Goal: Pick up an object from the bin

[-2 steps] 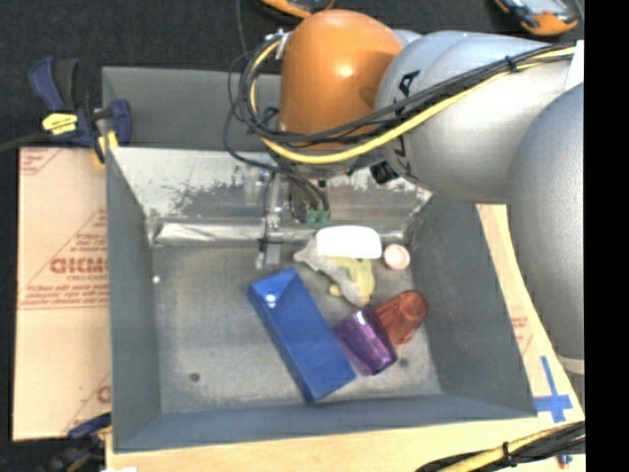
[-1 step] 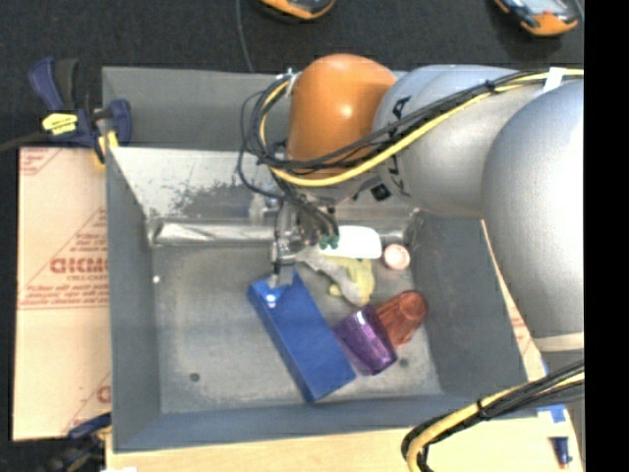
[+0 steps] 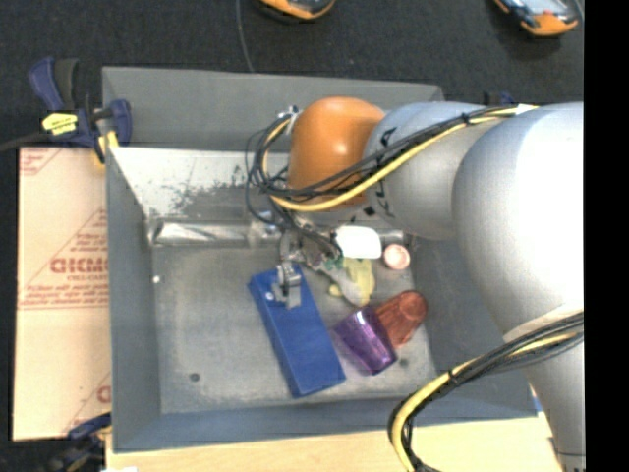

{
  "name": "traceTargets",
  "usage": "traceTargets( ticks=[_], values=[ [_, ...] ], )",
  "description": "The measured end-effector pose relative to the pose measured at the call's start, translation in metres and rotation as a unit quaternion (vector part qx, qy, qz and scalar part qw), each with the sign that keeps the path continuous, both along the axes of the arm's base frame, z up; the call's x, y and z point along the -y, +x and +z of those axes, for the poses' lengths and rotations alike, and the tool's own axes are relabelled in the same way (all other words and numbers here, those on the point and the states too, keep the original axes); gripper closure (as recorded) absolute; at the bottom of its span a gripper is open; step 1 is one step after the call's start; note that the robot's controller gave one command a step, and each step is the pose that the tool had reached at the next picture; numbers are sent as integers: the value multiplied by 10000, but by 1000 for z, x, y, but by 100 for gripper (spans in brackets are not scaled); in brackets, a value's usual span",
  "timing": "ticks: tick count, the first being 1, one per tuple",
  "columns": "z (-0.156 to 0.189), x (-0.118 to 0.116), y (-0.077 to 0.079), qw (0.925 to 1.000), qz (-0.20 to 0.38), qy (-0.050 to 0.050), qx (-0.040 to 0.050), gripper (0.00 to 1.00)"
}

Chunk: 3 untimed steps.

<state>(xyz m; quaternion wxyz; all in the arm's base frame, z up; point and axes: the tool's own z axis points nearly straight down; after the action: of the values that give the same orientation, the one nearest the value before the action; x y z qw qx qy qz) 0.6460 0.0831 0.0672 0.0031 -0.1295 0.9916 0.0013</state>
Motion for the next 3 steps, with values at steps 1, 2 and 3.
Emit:
traceTargets(
  ticks=[1,2,3],
  values=[
    [5,5,-20,9974,718,-10,67,0],
    [6,2,-5,9998,189,10,75,0],
    [9,5,-16,9978,651,1,101,100]
  ],
)
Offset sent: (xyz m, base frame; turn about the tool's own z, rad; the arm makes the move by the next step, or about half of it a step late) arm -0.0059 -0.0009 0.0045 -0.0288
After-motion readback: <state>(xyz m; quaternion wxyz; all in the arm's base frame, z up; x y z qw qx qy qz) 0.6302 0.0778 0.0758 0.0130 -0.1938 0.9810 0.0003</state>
